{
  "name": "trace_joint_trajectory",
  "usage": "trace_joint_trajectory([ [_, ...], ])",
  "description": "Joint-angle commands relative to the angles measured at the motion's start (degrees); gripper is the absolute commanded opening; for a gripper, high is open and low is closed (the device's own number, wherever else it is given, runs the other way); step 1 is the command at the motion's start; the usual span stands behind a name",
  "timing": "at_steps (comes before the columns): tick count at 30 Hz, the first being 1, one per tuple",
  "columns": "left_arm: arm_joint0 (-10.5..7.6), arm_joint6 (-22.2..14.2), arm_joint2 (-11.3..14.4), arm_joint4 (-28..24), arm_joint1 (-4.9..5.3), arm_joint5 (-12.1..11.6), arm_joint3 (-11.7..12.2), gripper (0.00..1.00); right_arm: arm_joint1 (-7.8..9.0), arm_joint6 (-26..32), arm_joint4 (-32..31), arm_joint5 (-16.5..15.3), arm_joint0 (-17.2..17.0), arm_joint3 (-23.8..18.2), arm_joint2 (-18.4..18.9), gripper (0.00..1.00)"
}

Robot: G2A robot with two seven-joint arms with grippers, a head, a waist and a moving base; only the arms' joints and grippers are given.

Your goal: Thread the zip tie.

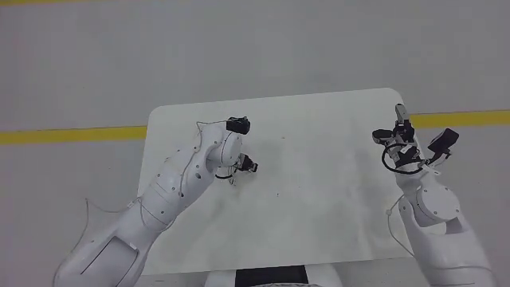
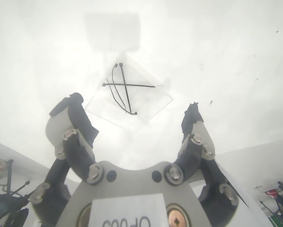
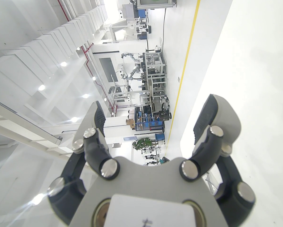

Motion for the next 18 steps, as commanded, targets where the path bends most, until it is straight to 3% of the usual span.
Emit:
trace_joint_trajectory([
  [1, 0.0, 0.0, 0.0, 0.0, 0.0, 0.0, 0.0, 1.0, 0.0, 0.0, 0.0, 0.0, 0.0, 0.0, 0.0, 1.0],
  [3, 0.49, 1.3, 0.0, -0.4, 0.04, -1.0, -0.1, 1.0, 0.0, 0.0, 0.0, 0.0, 0.0, 0.0, 0.0, 1.0],
  [6, 0.63, 0.4, -0.1, 0.2, 0.15, 0.0, -0.1, 1.0, 0.0, 0.0, 0.0, 0.0, 0.0, 0.0, 0.0, 1.0],
  [8, 0.72, 0.0, 0.1, 1.0, 0.1, 0.0, -1.0, 1.0, 0.0, 0.0, 0.0, 0.0, 0.0, 0.0, 0.0, 1.0],
  [18, 0.91, 1.0, 0.0, 2.1, 0.13, 0.0, -0.6, 1.0, 0.0, 0.0, 0.0, 0.0, 0.0, 0.0, 0.0, 1.0],
])
